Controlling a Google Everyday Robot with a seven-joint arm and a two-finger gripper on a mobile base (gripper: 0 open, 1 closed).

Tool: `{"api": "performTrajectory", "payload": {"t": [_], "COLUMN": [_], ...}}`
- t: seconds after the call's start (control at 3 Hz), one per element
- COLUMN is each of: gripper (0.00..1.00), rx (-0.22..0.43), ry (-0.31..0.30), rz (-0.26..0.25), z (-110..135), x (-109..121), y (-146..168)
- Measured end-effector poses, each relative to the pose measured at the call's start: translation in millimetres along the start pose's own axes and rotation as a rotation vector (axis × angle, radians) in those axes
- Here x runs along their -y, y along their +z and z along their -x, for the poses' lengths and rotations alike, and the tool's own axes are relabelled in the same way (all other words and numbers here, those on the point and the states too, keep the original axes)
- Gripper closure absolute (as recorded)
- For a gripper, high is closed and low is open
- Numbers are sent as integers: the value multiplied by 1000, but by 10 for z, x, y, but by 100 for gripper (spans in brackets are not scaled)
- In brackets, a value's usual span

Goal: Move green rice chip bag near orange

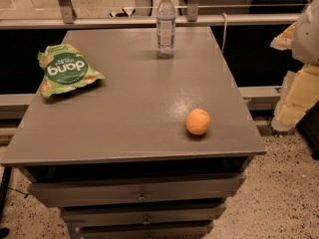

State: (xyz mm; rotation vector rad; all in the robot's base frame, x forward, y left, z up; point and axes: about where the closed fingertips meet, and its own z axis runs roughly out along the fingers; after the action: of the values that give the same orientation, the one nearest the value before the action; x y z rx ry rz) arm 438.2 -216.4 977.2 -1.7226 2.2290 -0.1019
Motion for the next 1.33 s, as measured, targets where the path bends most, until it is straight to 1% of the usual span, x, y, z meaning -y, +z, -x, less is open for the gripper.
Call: {"api": "performTrajectory", "payload": {"t": [0.33, 0.67, 1.0, 1.33], "gripper": [0, 0, 0, 0], "rx": [0, 34, 148, 329], "ry": [0, -4, -19, -58], "rz": [0, -8, 23, 79], "z": [0, 120, 583, 1297], "x": [0, 33, 104, 164], "y": [0, 76, 384, 768]}}
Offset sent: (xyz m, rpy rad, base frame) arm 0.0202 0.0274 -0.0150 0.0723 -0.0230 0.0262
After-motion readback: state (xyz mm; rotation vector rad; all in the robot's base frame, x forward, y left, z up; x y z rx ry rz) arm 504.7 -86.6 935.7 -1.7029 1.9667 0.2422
